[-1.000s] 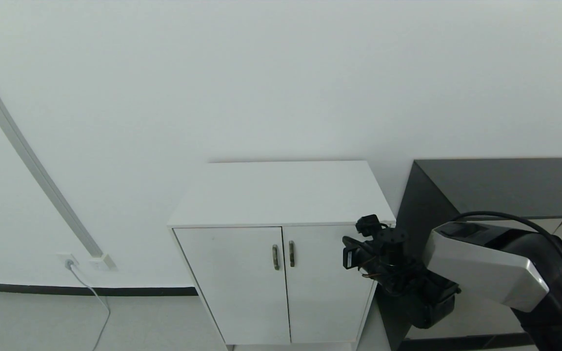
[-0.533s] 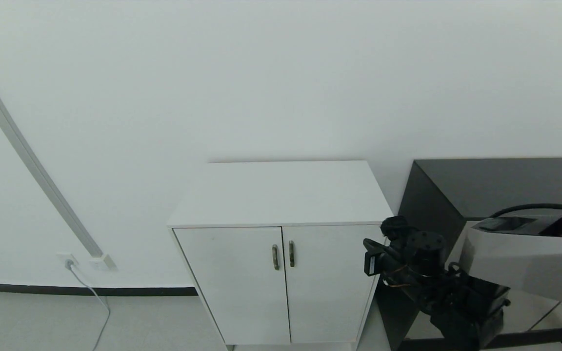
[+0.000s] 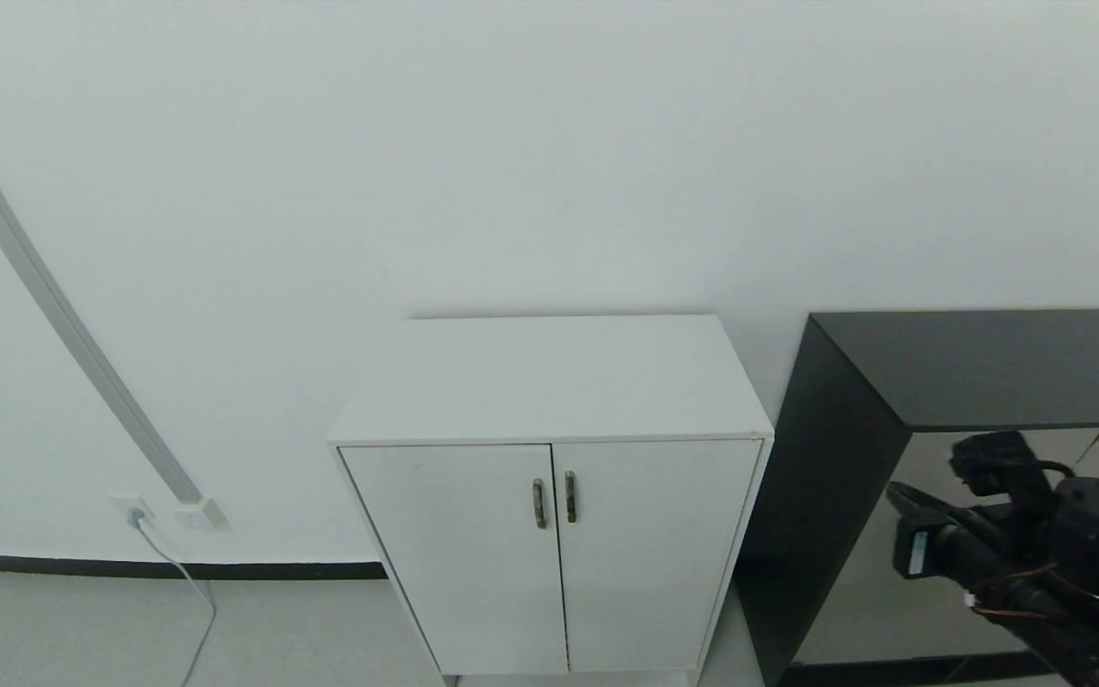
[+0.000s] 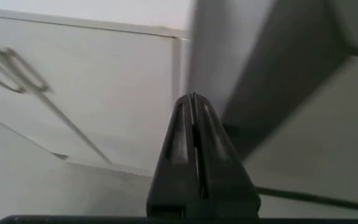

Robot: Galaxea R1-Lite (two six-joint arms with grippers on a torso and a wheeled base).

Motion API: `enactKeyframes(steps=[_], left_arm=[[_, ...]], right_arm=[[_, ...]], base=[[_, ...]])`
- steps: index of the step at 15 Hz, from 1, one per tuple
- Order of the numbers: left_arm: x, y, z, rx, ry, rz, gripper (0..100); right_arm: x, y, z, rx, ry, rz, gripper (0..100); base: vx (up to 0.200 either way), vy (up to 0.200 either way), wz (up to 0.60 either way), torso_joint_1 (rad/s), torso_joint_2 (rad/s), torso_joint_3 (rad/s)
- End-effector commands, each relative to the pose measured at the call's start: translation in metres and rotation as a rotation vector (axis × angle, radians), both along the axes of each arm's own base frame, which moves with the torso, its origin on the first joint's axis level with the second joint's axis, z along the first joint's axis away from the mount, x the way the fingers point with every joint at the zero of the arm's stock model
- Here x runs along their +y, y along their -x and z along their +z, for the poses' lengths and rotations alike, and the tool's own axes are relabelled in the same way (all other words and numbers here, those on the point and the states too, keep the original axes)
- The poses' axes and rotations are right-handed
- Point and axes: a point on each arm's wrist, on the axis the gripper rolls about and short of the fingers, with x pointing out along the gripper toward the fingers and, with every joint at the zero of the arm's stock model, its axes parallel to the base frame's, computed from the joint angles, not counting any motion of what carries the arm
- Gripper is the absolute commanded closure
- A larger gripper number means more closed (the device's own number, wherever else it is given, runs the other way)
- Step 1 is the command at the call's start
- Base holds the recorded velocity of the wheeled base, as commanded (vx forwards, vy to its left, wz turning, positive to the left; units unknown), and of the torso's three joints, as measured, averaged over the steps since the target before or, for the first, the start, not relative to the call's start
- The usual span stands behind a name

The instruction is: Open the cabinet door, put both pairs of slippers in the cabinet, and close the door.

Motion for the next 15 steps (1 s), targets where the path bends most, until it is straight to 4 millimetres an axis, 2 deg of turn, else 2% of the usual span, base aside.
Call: enactKeyframes(steps=[1,3,4,8,9,13,15], left_arm=[[0.000,0.000,0.000,0.001,0.000,0.002,100],[0.000,0.000,0.000,0.001,0.000,0.002,100],[0.000,0.000,0.000,0.001,0.000,0.002,100],[0.000,0.000,0.000,0.001,0.000,0.002,100],[0.000,0.000,0.000,0.001,0.000,0.000,100],[0.000,0.000,0.000,0.001,0.000,0.000,100],[0.000,0.000,0.000,0.001,0.000,0.002,100]], right_arm=[[-0.040,0.036,0.026,-0.088,0.016,-0.151,100],[-0.058,0.046,0.036,-0.108,0.019,-0.239,100],[-0.067,0.061,0.042,-0.093,0.022,-0.281,100],[-0.068,0.108,0.053,-0.085,0.016,-0.239,100],[-0.067,0.127,0.055,-0.085,0.015,-0.236,100],[-0.064,0.167,0.047,-0.063,0.009,-0.192,100],[-0.062,0.188,0.035,-0.031,0.000,-0.155,100]], base=[[0.000,0.000,0.00,0.000,0.00,0.000],[0.000,0.000,0.00,0.000,0.00,0.000],[0.000,0.000,0.00,0.000,0.00,0.000],[0.000,0.000,0.00,0.000,0.00,0.000],[0.000,0.000,0.00,0.000,0.00,0.000],[0.000,0.000,0.00,0.000,0.00,0.000],[0.000,0.000,0.00,0.000,0.00,0.000]])
